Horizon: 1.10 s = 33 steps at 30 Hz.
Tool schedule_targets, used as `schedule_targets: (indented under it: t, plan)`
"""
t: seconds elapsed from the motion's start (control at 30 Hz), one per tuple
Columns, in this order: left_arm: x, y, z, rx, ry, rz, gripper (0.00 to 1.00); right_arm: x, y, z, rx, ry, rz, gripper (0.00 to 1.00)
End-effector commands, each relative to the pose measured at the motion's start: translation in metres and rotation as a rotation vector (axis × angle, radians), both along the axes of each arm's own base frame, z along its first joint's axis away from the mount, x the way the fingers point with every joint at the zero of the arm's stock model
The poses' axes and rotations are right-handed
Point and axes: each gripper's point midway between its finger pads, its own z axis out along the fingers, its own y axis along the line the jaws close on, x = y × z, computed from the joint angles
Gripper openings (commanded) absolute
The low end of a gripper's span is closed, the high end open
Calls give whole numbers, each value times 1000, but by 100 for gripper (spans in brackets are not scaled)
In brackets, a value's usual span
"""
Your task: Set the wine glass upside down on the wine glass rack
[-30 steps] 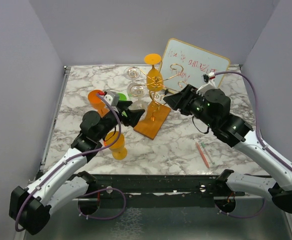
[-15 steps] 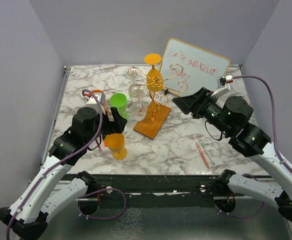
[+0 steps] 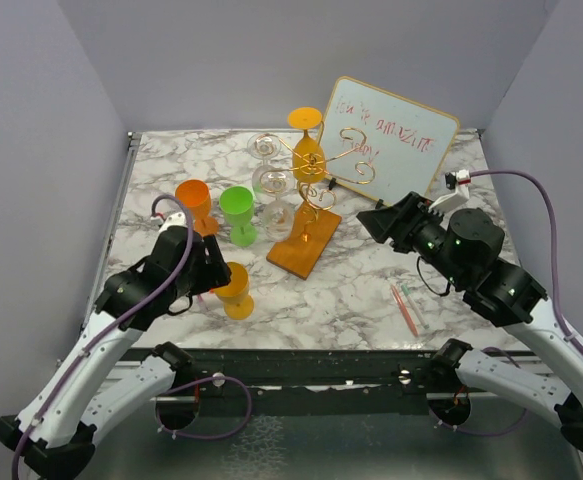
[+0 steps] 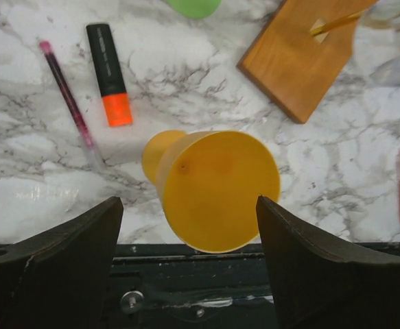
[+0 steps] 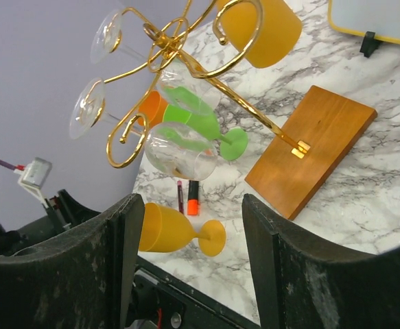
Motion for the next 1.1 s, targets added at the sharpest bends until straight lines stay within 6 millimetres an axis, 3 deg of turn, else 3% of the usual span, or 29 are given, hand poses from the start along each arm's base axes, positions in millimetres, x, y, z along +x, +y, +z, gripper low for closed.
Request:
schedule_targets:
  t: [0.0, 0.13, 0.27, 0.47, 0.5, 0.57, 0.67, 0.77, 0.93, 1.07]
  plan:
    - [-14, 3, -37, 67, 160, -3, 76, 4, -17, -11, -36, 9, -77, 64]
    - [-12, 1, -57, 82, 214, 17, 66, 6, -18, -10, -52, 3, -84, 64]
    - [-11, -5, -73, 80, 248, 0, 46, 7, -17, -14, -61, 11, -84, 64]
    - [-3, -16, -61, 41, 201, -42, 5, 7, -15, -21, -44, 39, -91, 64]
    - [-2, -20, -58, 32, 193, -62, 0, 7, -16, -22, -44, 41, -93, 64]
    - [-1, -29, -50, -1, 171, -116, 0, 7, -18, -22, -41, 45, -104, 64]
    - [-7, -63, -28, -161, 138, -251, 0, 9, -32, -25, -60, 63, -176, 64]
    - [-7, -95, 9, -328, 29, -394, 0, 10, -52, -16, -77, 47, -263, 65]
    - [-9, -119, 59, -406, -106, -577, 0, 3, -67, 14, -30, -50, -284, 67]
    - [-7, -133, 104, -462, -244, -683, 0, -5, -68, 34, -39, -149, -226, 70]
